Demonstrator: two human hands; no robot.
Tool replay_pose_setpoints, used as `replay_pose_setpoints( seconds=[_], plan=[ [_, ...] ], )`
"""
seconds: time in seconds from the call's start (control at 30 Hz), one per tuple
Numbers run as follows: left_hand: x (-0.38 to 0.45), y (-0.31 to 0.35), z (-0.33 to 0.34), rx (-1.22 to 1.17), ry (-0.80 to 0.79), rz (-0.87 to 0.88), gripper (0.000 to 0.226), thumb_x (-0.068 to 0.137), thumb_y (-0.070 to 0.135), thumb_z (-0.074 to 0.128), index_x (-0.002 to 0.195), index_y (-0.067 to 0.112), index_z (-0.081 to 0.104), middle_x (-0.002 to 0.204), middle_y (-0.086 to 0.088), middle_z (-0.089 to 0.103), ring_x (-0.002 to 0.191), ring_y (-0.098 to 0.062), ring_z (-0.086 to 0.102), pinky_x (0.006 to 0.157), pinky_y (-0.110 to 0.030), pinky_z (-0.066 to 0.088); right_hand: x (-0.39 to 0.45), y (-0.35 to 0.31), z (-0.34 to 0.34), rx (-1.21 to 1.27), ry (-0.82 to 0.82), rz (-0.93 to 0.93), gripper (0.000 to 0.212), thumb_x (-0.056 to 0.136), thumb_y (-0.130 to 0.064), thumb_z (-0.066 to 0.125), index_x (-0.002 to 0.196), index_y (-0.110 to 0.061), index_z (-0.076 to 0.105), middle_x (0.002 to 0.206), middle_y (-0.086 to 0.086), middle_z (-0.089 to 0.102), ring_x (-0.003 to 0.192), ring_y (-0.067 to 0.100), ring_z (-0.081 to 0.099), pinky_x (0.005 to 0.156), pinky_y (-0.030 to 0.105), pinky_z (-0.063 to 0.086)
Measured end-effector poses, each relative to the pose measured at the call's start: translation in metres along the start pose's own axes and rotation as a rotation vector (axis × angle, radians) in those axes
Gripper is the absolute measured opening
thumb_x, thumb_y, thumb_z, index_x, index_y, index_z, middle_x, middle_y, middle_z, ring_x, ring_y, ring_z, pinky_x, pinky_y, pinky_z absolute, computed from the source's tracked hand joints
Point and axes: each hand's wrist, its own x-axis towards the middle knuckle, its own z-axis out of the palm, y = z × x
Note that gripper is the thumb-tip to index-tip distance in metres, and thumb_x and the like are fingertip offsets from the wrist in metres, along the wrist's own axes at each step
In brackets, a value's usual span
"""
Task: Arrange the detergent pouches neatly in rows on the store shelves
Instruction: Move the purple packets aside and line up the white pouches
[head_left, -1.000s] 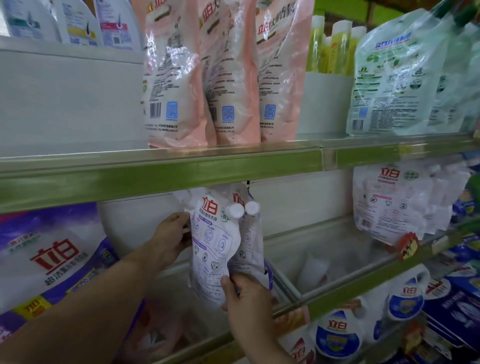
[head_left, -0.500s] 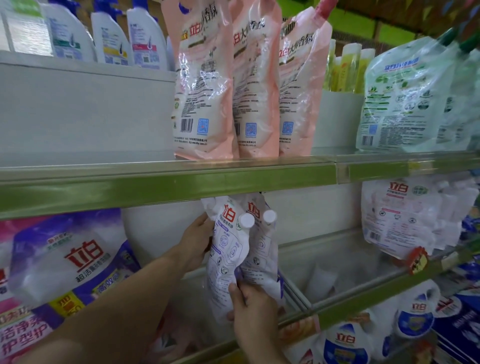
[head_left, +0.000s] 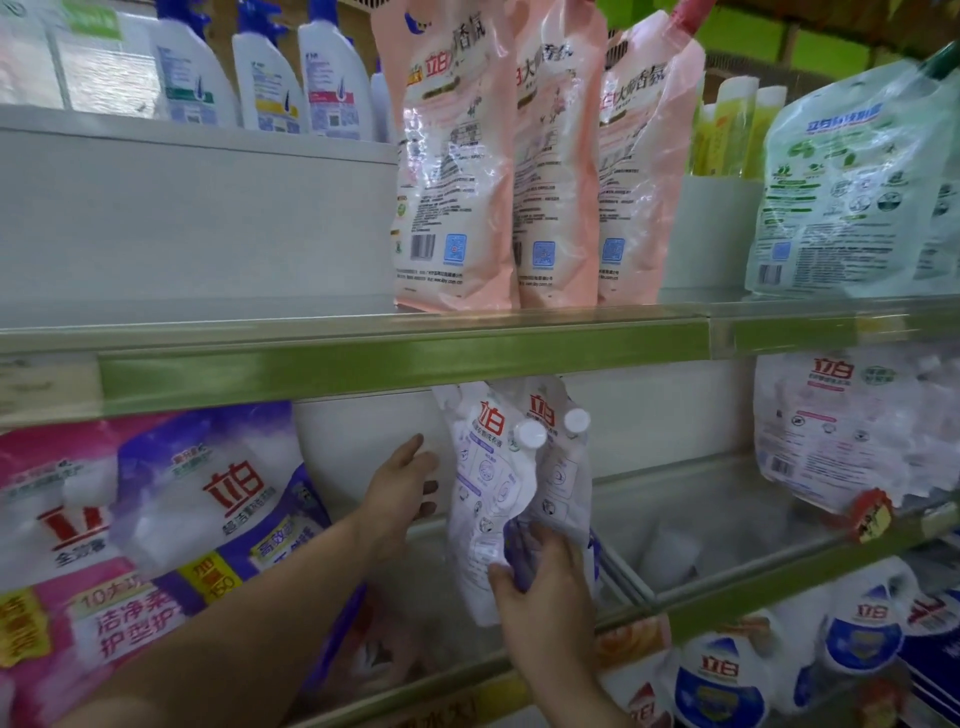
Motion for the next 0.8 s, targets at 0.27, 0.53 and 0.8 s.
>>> replay_pose_setpoints(
  seconds=[0.27, 0.53, 0.8],
  plan=[
    [-0.066, 0.028, -0.057, 0.009, 0.035, 0.013, 0.039, 0.094, 0.011, 0.054, 0.133, 0.012, 0.05, 0.112, -0.005, 0.062, 0.1, -0.029, 0.061, 0.075, -0.037, 0.05, -0.036, -0.042, 0.023, 0.084, 0.088, -0.087, 0.03, 0.076, -0.033, 0.072, 0.075, -0.032, 0.042, 0.079, -0.01, 0.058, 0.072, 0.017, 0.058, 0.066, 0.032, 0.046],
    [-0.151, 0.021, -0.151, 0.183, -0.086, -0.161, 0.012, 0.091, 0.007, 0.056, 0.091, -0.001, 0.066, 0.088, -0.026, 0.07, 0.064, -0.026, 0.066, 0.053, -0.026, 0.046, -0.071, -0.089, 0.07, 0.072, -0.006, -0.178, 0.023, 0.076, -0.03, 0.071, 0.088, -0.029, 0.052, 0.086, -0.014, 0.053, 0.084, 0.016, 0.058, 0.073, 0.029, 0.04],
    [-0.16, 0.023, -0.204, 0.685, 0.227, 0.157, 0.034, 0.084, 0.055, 0.062, 0.087, 0.021, 0.064, 0.077, 0.006, 0.07, 0.071, -0.01, 0.065, 0.062, -0.029, 0.052, -0.092, -0.095, 0.092, 0.038, -0.11, -0.184, 0.023, 0.079, -0.038, 0.067, 0.091, -0.033, 0.048, 0.097, -0.01, 0.056, 0.081, 0.01, 0.056, 0.069, 0.026, 0.043]
  ],
)
